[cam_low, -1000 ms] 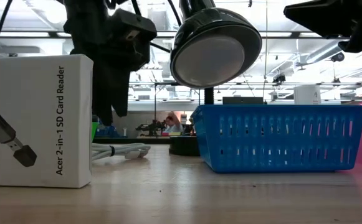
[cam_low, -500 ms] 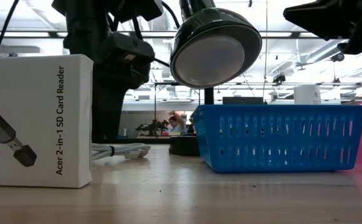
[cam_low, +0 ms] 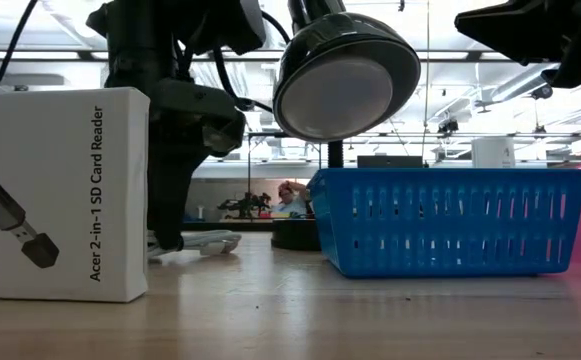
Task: Pick and place items into bin
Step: Put the white charger cable into the pink bin
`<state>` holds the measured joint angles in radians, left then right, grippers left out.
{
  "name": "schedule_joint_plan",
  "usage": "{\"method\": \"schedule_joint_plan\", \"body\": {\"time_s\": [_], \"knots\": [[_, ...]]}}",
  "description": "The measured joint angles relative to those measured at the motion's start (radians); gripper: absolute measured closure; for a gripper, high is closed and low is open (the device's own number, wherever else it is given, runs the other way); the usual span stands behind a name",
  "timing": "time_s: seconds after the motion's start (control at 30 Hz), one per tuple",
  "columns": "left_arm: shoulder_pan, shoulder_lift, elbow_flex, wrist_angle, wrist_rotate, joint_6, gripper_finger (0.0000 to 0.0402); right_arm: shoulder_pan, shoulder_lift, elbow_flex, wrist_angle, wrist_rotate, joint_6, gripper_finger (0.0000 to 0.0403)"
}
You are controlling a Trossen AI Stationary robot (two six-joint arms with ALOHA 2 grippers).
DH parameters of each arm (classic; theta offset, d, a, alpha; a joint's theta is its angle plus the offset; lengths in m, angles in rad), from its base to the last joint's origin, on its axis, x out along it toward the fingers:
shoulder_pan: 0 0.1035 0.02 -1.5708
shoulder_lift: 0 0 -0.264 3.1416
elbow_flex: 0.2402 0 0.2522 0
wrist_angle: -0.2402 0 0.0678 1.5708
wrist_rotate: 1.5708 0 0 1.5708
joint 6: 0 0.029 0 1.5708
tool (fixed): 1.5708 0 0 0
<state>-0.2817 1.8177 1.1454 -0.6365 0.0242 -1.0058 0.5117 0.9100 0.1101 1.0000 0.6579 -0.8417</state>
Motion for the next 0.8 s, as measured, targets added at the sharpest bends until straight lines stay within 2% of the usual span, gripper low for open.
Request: {"method": "schedule_joint_plan", "body": {"time_s": [0.57, 0.67, 0.8], "knots": [[0.006, 0.012, -0.003, -0.001, 0.000, 0.028, 0.0252, 0.000, 0.000, 0.000, -0.001, 0.000, -0.003, 0.0335], [0.006, 0.011, -0.014, 0.002, -0.002, 0.052, 0.0272, 0.000, 0.000, 0.000, -0.001, 0.000, -0.003, 0.0335], [0.008, 0.009, -0.035, 0.007, -0.005, 0.047, 0.0318, 0.000, 0.000, 0.000, -0.002, 0.000, -0.003, 0.0335]]}}
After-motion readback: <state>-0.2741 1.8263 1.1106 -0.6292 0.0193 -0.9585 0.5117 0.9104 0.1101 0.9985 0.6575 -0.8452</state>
